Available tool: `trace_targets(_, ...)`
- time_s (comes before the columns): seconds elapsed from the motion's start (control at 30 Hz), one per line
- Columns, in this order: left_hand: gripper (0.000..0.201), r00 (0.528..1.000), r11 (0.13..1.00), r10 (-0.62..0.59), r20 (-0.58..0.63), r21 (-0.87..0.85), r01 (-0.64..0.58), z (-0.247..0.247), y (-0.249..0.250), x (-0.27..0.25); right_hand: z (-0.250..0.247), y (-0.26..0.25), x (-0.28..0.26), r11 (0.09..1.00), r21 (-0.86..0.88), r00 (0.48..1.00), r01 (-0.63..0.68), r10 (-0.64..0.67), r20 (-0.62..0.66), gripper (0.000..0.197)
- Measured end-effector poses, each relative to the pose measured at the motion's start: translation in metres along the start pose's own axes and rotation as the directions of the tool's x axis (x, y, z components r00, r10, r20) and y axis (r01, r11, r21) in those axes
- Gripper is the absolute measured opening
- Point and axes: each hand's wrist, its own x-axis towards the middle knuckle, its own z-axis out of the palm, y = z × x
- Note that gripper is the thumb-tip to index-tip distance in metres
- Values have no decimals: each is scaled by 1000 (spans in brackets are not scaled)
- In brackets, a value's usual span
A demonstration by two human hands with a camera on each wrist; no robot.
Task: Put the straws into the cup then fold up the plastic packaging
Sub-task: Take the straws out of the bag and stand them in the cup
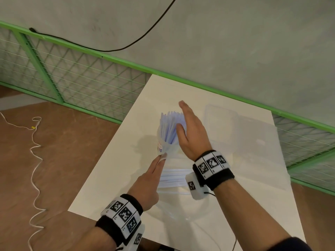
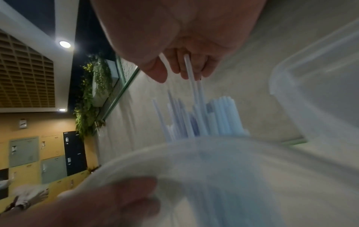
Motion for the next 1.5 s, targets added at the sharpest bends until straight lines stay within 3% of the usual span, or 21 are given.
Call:
trace_targets(0.13,109,1000,999,24,-3,-27,-24,3,-3,1,14,12,-20,996,-75,998,-44,46,37,53)
trace_targets(0.33,109,1000,999,29,11,-20,-29,3,1,4,19,13,-9,992,-126,1000,-1,5,27,58)
trace_targets(0.47,108,1000,1000,16,14,4,-16,2,3,2,24,14,-10,945,-320,983,66,-7,182,67)
trace_targets(0.6,106,1000,1000,1,15,30,-1,-2,4,1,13,2,-13,973,-231,997,7,10,72,74)
trace_targets(0.77,105,1000,998,-20,16,54,19,-4,6,1,27,7,-28,880,-455,966,135,-15,258,78)
trace_targets(0.93,104,998,997,-42,39,67,39,-6,8,1,17,-6,-16,960,-265,995,90,-75,69,80)
trace_targets(1.03,102,998,996,-50,37,80,46,-6,8,3,28,-7,-16,928,-330,976,171,-112,189,75)
trace_targets(1.13,100,997,993,-74,37,93,70,-6,8,3,34,-4,-17,894,-413,958,175,-58,281,66)
trace_targets(1.23,106,998,996,-49,26,72,47,-6,4,1,13,-14,-14,947,-292,989,137,-114,93,50)
trace_targets(1.3,108,999,998,-36,21,57,34,-6,1,2,-6,-24,-24,957,-196,963,212,-239,-124,37)
trace_targets(1.37,106,999,998,-36,15,48,35,-6,0,2,-9,-31,-48,950,-105,929,296,-311,-201,30)
trace_targets(1.43,104,1000,1000,-19,19,19,19,-4,-2,3,4,-32,-78,954,-99,957,283,-288,-33,25)
trace_targets(1.47,104,1000,1000,-4,24,-5,4,-2,-2,4,17,-27,-92,967,-117,969,226,-211,129,24)
trace_targets(1.5,105,1000,1000,10,28,-27,-9,0,-3,6,31,-18,-104,974,-166,948,154,-99,303,26)
